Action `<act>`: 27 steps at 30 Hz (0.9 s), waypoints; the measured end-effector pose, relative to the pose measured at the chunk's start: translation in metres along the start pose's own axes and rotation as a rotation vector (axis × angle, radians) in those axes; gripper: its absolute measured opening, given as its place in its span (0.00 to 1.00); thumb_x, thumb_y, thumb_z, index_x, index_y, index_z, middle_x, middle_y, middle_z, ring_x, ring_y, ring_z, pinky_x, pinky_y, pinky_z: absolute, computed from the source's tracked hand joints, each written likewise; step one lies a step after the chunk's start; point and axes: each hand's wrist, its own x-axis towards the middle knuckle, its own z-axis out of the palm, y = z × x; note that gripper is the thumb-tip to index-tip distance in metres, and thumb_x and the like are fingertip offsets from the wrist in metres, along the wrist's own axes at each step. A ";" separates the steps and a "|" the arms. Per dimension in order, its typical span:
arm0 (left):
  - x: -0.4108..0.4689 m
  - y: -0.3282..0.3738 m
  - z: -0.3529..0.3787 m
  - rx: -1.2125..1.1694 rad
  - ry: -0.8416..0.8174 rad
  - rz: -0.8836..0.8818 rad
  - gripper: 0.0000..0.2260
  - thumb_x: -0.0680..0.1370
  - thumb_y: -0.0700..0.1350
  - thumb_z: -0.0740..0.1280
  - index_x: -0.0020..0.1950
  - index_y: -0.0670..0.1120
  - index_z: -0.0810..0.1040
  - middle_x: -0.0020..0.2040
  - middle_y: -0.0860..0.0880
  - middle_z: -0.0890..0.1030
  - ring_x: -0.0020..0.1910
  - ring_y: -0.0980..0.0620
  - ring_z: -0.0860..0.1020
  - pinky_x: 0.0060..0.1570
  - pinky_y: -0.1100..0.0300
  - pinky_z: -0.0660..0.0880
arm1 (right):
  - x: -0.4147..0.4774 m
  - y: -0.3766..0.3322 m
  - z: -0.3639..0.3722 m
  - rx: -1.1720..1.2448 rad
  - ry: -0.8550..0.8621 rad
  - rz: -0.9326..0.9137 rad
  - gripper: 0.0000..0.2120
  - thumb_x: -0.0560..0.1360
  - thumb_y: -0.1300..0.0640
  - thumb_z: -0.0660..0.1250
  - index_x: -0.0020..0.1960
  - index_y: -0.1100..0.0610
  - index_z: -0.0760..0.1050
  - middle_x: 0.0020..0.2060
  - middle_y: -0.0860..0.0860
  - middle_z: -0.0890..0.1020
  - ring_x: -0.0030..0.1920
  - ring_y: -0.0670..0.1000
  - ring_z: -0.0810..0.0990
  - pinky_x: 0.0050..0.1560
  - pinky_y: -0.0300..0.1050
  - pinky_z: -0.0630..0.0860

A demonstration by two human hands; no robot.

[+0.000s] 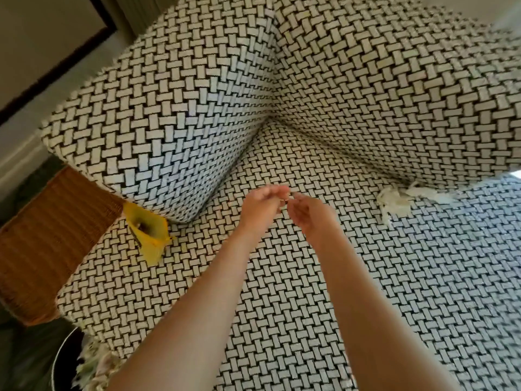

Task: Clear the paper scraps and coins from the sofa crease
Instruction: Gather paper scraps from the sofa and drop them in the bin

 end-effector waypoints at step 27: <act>0.065 -0.023 0.156 0.909 -0.368 0.137 0.35 0.76 0.47 0.65 0.77 0.51 0.47 0.77 0.48 0.40 0.76 0.48 0.41 0.74 0.44 0.42 | 0.095 -0.069 -0.173 -1.195 0.291 -0.701 0.28 0.74 0.64 0.66 0.72 0.56 0.63 0.72 0.53 0.65 0.72 0.55 0.63 0.71 0.53 0.63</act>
